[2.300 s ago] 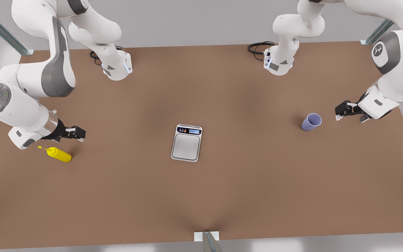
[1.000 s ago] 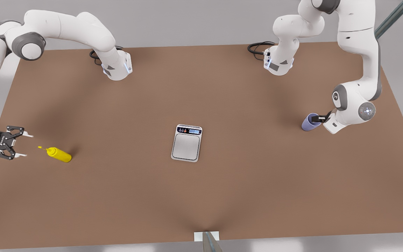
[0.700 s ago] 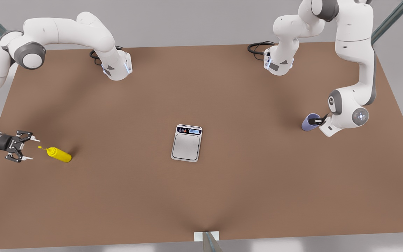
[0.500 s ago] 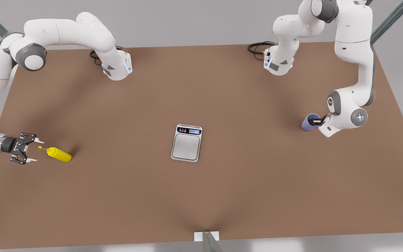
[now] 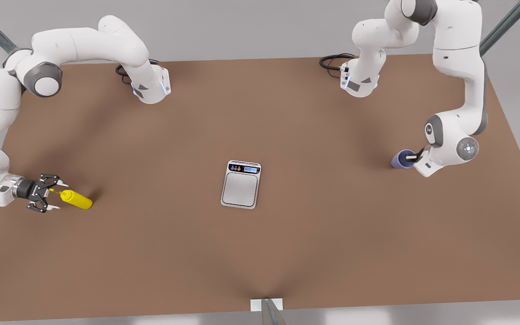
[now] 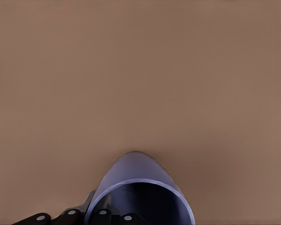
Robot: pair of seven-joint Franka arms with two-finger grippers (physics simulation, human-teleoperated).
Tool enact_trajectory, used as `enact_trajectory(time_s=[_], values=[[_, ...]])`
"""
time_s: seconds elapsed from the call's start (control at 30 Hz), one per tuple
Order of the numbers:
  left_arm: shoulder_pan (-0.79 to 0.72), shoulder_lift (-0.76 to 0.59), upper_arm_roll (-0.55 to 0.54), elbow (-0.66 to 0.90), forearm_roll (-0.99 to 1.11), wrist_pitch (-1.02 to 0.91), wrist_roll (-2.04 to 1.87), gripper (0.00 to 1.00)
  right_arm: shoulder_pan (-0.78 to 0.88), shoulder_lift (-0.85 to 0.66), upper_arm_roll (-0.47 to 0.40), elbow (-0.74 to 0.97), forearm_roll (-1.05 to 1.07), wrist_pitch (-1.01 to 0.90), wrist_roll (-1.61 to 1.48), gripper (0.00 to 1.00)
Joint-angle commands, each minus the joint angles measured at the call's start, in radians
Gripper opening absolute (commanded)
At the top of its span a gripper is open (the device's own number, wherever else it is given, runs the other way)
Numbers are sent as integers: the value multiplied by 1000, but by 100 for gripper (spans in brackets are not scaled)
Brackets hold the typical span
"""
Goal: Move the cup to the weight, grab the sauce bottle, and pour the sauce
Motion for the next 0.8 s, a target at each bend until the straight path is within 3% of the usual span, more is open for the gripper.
enact_trajectory(time_s=[0.0, 0.1, 0.3, 0.4, 0.57, 0.7, 0.77], values=[[1, -1, 0, 1, -50, -1, 3, 21, 2, 0, 0, 0, -1, 2, -2, 100], [-13, -50, -9, 21, -138, -3, -5, 21, 6, 0, 0, 0, -1, 2, -7, 100], [-71, -17, -193, 141, -241, 7, -198, 21, 35, 0, 0, -29, -5, 3, -19, 100], [-188, 26, -215, 231, -271, 8, -426, 21, 51, 0, 0, -35, -4, 20, -21, 100], [-283, 86, -364, 311, -262, 11, -769, 21, 58, 3, 0, -35, 7, 44, -21, 100], [-389, 186, -374, 431, -254, 63, -1022, 21, 66, 3, 0, -37, 7, 46, -21, 100], [-394, 269, -463, 538, -132, 63, -1241, 21, 66, 3, 0, -40, 9, 44, -21, 100]])
